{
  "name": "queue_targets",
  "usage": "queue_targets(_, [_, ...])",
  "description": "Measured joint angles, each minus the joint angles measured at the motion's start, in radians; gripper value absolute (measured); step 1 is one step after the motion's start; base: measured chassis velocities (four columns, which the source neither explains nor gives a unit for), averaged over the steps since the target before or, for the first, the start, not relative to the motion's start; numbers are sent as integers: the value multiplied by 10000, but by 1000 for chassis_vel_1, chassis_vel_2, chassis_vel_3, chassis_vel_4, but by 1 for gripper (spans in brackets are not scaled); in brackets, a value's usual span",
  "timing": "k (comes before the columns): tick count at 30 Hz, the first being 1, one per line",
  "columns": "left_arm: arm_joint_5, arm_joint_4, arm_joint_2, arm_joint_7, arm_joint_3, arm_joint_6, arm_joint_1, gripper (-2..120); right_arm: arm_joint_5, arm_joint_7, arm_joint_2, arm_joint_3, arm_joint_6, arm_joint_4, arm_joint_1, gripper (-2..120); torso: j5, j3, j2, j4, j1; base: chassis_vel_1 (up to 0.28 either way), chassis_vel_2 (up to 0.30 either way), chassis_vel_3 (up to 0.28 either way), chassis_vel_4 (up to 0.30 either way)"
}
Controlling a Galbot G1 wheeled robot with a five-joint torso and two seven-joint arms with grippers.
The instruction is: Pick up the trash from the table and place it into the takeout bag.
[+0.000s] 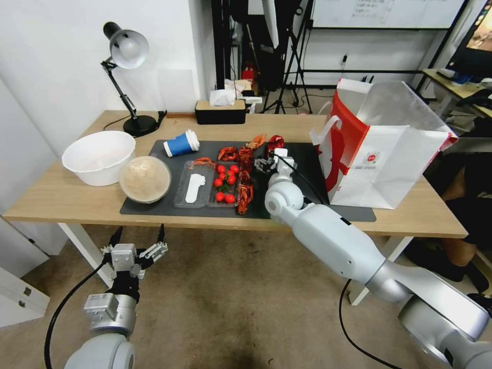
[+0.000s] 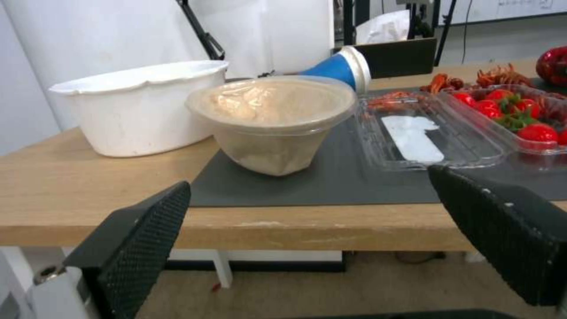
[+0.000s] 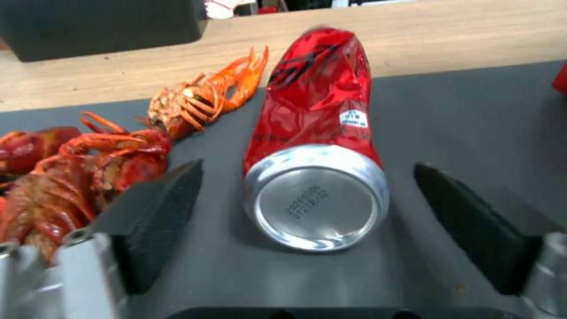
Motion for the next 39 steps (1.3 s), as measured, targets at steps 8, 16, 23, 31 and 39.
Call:
queue_targets(8, [10, 83, 11, -3, 6, -47, 0, 100, 37, 27, 224, 24, -77, -286, 62, 61, 0, -1, 0, 0, 0, 0, 0, 0, 0])
queue_targets(16, [16, 159, 26, -6, 16, -89, -23, 100, 36, 80, 193, 102, -120, -279, 37, 52, 1, -1, 0, -1, 0, 0, 0, 0, 0])
queue_targets(23, [36, 183, 40, -6, 49, -91, -44, 100, -14, -325, -66, 282, 217, 363, -98, 52, 0, -1, 0, -1, 0, 0, 0, 0, 0])
queue_targets(31, [90, 188, 55, -5, 79, -85, -62, 100, -541, -2132, -884, 1004, 1563, 2750, -348, 52, 2, -1, 0, 1, -1, 0, 0, 0, 0])
queue_targets(39, [136, 179, 72, -2, 87, -71, -42, 100, -1093, -1540, -1723, 2505, 401, 5101, -465, 52, 1, -2, 2, -1, -1, 0, 0, 0, 0])
